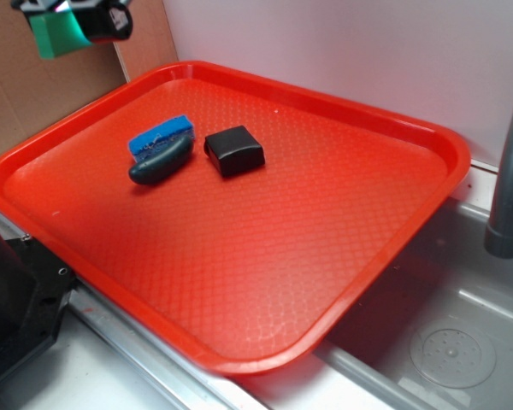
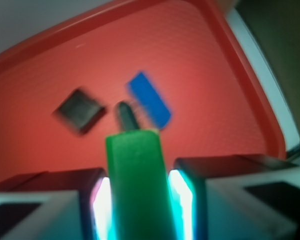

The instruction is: Grab the green block.

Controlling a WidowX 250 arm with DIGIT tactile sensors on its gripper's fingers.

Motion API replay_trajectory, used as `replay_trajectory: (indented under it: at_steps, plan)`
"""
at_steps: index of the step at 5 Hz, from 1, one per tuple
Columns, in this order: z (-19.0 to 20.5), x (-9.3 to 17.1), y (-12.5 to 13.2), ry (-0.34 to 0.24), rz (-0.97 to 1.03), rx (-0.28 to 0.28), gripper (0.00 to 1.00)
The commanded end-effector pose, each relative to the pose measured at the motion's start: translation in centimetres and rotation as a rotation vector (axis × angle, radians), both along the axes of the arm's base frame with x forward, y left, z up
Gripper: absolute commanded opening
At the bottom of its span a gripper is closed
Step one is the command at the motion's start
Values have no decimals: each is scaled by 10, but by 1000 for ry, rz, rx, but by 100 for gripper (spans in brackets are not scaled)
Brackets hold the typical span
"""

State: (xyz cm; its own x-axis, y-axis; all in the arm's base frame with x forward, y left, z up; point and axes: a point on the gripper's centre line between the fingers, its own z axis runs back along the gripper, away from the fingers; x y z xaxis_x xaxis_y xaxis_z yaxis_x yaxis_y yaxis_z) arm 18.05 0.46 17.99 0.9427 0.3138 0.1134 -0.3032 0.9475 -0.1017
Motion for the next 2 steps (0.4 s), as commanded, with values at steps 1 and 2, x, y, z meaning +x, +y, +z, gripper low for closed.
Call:
replay_trajectory:
  at_steps: [1,2]
  plan:
    - [30,-26,-32,-65,-150,33,0]
    - [21,-23,-25,-24,-95,52,0]
